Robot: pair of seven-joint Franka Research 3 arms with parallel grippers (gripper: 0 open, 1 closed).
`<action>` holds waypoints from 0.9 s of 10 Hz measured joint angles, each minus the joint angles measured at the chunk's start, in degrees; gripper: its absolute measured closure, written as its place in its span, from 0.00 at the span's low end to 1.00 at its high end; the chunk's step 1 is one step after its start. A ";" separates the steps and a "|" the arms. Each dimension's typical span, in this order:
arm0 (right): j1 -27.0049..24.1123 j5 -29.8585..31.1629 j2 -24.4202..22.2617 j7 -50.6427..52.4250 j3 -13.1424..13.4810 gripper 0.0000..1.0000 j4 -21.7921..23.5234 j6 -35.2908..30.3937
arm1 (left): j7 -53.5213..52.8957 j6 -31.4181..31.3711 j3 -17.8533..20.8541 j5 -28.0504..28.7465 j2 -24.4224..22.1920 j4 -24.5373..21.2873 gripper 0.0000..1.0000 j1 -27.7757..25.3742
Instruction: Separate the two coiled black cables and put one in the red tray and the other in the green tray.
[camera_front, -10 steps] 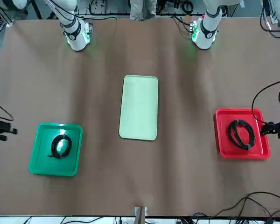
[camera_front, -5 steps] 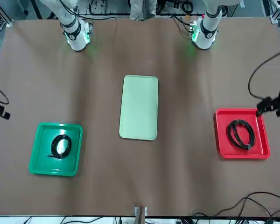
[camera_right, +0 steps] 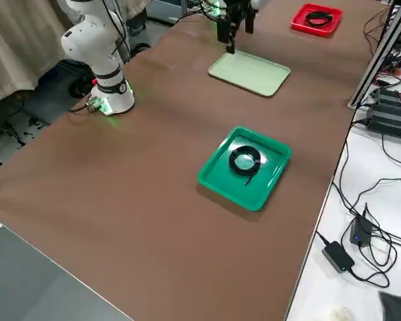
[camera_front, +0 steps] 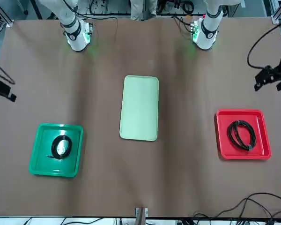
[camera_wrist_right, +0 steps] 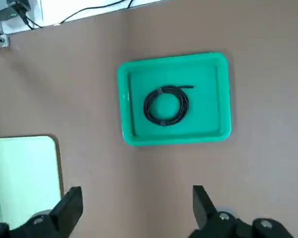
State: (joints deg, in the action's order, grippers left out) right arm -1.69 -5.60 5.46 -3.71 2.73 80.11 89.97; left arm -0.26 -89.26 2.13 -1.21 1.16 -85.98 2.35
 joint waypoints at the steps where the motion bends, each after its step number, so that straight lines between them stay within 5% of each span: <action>1: 1.52 1.47 -1.39 -2.14 0.00 0.02 1.44 1.64 | 0.00 0.47 -0.27 -0.21 0.25 0.08 0.03 -0.10; 9: 2.31 2.01 -5.70 -5.81 0.10 0.01 6.82 2.08 | 0.00 0.56 -0.75 -0.25 1.34 0.08 0.03 -0.20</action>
State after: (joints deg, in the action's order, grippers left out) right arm 0.61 -3.59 -0.24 -9.52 2.83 86.92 92.06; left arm -0.25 -88.70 1.37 -1.46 2.49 -85.90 2.15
